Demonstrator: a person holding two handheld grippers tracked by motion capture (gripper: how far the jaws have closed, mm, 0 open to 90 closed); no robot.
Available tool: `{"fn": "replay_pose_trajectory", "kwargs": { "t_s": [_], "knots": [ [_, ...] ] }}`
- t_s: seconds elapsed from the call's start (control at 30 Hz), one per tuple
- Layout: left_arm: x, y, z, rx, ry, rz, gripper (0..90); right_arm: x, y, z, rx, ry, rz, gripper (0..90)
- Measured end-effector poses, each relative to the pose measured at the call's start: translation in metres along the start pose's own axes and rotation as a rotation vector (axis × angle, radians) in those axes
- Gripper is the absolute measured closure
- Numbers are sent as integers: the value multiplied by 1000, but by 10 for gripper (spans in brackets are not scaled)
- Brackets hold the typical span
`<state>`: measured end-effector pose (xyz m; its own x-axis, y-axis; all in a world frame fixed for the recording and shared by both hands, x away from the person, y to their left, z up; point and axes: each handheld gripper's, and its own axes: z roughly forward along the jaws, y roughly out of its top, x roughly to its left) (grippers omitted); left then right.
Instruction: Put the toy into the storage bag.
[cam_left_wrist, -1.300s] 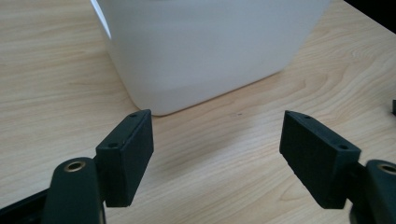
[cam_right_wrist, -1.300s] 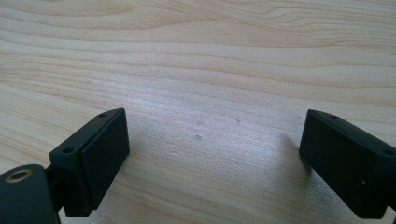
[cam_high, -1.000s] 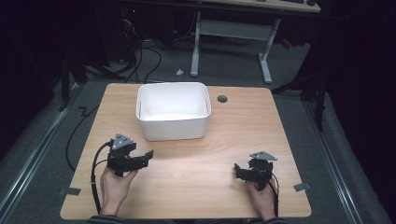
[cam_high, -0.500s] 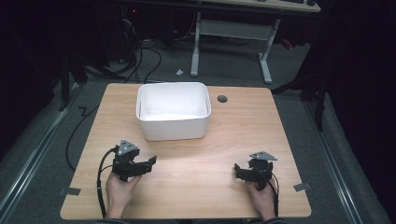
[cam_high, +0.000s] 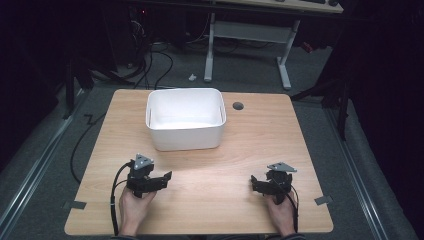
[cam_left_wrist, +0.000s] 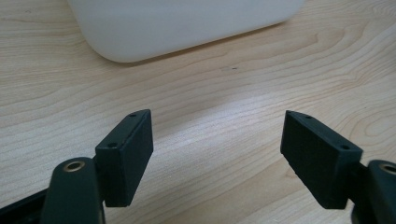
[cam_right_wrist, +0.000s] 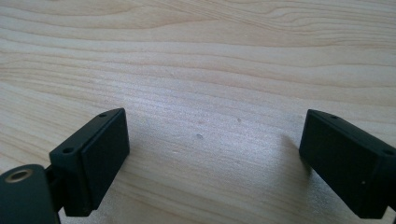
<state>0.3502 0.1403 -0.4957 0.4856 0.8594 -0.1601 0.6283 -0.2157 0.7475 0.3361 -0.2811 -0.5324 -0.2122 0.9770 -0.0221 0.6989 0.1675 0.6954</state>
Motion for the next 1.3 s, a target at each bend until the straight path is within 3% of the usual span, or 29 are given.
{"fn": "replay_pose_trajectory", "kwargs": {
  "t_s": [0.23, 0.43, 0.63, 1.13, 1.3],
  "knots": [
    [1, -7, 8, 16, -2, -31, 271, 0, 0, 0, -1, 0, -1, 81],
    [-1, -10, 17, 54, 15, -16, 264, 0, 0, 0, -1, 0, -2, 81],
    [-3, -15, 22, 46, 25, -18, 267, 0, 0, 0, -1, 1, -1, 81],
    [-3, -21, 33, 38, 94, 26, 268, 1, 0, 0, -1, 2, 3, 81],
    [-5, -25, 35, 14, 134, 52, 264, 1, 0, 0, -1, 2, 4, 81]
  ]
}}
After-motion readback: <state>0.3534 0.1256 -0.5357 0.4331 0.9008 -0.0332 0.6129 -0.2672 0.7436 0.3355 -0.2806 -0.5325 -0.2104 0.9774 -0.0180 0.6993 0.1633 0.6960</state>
